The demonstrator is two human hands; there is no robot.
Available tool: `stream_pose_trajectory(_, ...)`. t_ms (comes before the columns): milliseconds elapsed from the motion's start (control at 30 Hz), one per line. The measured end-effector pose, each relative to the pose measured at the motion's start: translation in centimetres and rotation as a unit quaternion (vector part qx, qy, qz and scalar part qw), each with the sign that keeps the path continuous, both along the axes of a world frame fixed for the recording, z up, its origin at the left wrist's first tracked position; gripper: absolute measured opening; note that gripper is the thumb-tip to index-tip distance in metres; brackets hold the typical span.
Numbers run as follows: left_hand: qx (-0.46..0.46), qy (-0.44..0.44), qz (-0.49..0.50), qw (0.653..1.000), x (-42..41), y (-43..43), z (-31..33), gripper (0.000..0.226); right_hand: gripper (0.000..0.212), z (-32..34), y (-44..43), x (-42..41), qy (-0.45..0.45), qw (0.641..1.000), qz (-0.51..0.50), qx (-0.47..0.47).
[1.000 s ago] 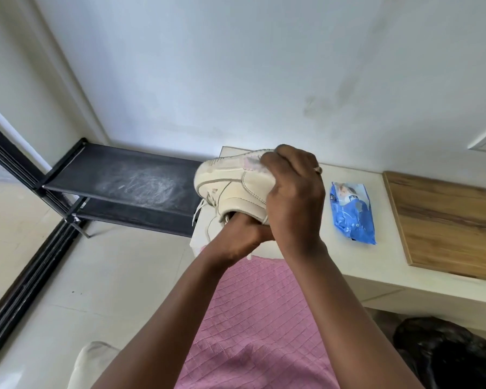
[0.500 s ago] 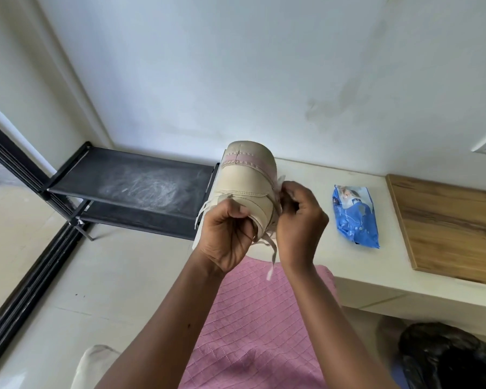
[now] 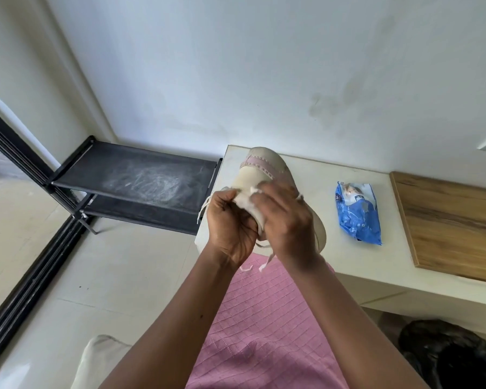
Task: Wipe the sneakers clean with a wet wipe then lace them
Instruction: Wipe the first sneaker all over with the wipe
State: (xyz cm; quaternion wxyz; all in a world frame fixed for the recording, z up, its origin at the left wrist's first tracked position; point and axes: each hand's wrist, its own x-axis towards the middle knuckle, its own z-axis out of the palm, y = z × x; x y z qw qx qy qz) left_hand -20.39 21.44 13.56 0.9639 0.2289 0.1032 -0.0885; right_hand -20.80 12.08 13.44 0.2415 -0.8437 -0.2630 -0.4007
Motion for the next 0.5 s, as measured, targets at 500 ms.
stream_pose_trajectory(500, -0.095, 0.144, 0.081, 0.982, 3.3, -0.1, -3.9, 0.036, 0.024, -2.3, -0.5, 0.9, 0.064, 0.994, -0.066, 0.052)
